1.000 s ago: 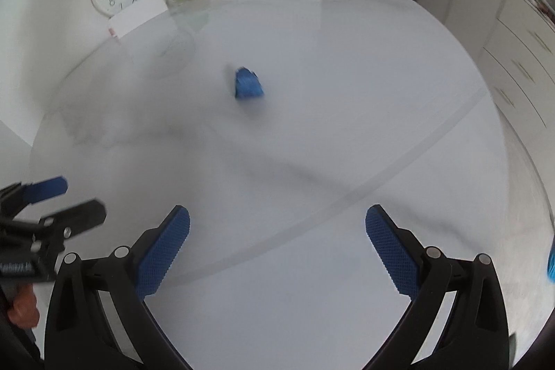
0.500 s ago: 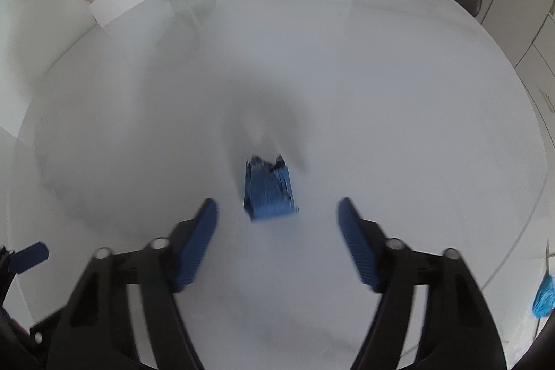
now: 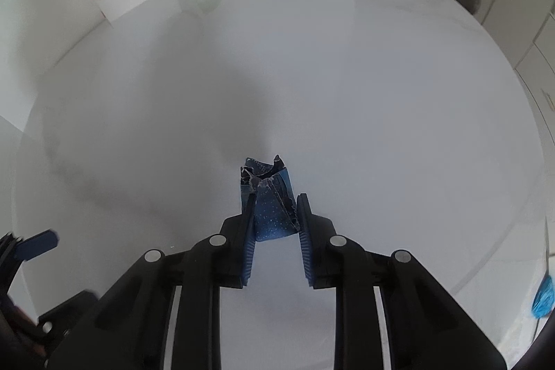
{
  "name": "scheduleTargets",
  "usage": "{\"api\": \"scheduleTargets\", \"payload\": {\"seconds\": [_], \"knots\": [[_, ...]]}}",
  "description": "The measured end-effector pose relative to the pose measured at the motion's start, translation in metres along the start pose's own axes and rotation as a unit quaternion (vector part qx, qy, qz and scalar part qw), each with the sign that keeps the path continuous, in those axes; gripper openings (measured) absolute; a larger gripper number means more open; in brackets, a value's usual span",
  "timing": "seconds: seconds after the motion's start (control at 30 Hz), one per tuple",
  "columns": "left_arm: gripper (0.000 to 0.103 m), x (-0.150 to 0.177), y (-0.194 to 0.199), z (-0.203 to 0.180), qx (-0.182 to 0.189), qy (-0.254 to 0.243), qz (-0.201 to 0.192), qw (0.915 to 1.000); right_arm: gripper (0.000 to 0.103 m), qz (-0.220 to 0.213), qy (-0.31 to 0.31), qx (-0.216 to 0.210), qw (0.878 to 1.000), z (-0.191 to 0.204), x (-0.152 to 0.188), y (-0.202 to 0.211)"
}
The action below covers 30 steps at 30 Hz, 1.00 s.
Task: Collect trash
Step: 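Carry the blue paper over the bin and open the right tool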
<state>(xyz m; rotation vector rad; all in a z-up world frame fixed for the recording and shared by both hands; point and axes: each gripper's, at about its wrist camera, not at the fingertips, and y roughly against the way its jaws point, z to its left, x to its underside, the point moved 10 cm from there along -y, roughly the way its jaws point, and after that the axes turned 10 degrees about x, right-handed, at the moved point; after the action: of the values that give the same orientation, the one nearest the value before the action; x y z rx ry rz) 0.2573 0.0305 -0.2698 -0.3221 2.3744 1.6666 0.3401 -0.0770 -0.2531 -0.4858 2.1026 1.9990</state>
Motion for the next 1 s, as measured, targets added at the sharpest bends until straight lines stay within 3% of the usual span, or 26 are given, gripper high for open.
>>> {"api": "scheduleTargets", "payload": {"seconds": [0.1, 0.43, 0.77, 1.0], "knots": [[0.095, 0.014, 0.006, -0.018, 0.008, -0.030, 0.005, 0.9995, 0.023, -0.003, -0.018, 0.002, 1.000, -0.013, 0.031, 0.024], [0.095, 0.089, 0.030, -0.107, 0.036, -0.144, 0.027, 0.9885, 0.023, 0.018, -0.108, 0.043, 0.993, -0.075, 0.195, 0.107], [0.095, 0.187, 0.028, -0.206, 0.070, -0.271, 0.072, 0.9572, 0.023, 0.045, -0.231, 0.077, 0.969, -0.148, 0.339, 0.149], [0.095, 0.249, 0.028, -0.252, 0.081, -0.334, 0.094, 0.9345, 0.029, 0.107, -0.269, 0.093, 0.953, -0.186, 0.427, 0.121]]}}
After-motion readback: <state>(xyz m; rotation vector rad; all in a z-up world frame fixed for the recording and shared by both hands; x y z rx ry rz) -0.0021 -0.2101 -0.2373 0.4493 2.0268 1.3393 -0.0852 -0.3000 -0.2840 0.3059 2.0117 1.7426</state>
